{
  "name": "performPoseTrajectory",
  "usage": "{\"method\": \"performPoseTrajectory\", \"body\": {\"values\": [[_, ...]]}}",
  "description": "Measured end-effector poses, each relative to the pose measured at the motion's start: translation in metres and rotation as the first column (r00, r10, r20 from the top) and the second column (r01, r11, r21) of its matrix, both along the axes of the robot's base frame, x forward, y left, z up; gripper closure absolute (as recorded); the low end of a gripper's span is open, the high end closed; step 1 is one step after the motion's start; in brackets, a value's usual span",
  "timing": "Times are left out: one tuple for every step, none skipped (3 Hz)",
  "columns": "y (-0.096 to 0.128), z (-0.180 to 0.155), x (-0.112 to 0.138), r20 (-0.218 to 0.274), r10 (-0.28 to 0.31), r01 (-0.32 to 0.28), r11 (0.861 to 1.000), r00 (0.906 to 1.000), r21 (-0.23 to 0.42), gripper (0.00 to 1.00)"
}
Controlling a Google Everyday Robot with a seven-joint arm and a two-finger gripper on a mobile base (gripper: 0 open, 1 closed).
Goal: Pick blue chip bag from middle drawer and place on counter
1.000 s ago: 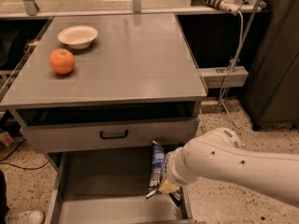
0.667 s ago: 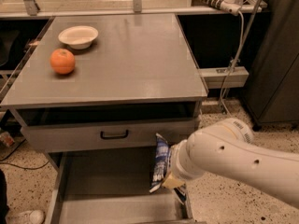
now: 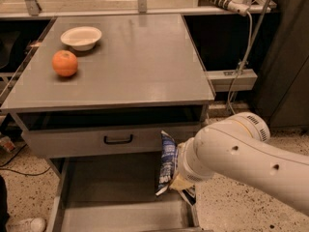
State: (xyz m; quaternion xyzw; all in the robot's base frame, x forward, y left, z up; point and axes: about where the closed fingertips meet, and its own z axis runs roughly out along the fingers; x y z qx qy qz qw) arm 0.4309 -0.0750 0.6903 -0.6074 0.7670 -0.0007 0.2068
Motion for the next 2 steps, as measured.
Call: {"method": "performPoseTrajectory", "body": {"values": [[-0.001, 0.006, 0.002, 0.013, 0.000, 0.000, 1.000, 0.9999, 0.013, 1.00], [-0.007, 0.037, 0.002, 0.072, 0.005, -0.006, 1.000, 0.9974, 0.004, 1.00]]}}
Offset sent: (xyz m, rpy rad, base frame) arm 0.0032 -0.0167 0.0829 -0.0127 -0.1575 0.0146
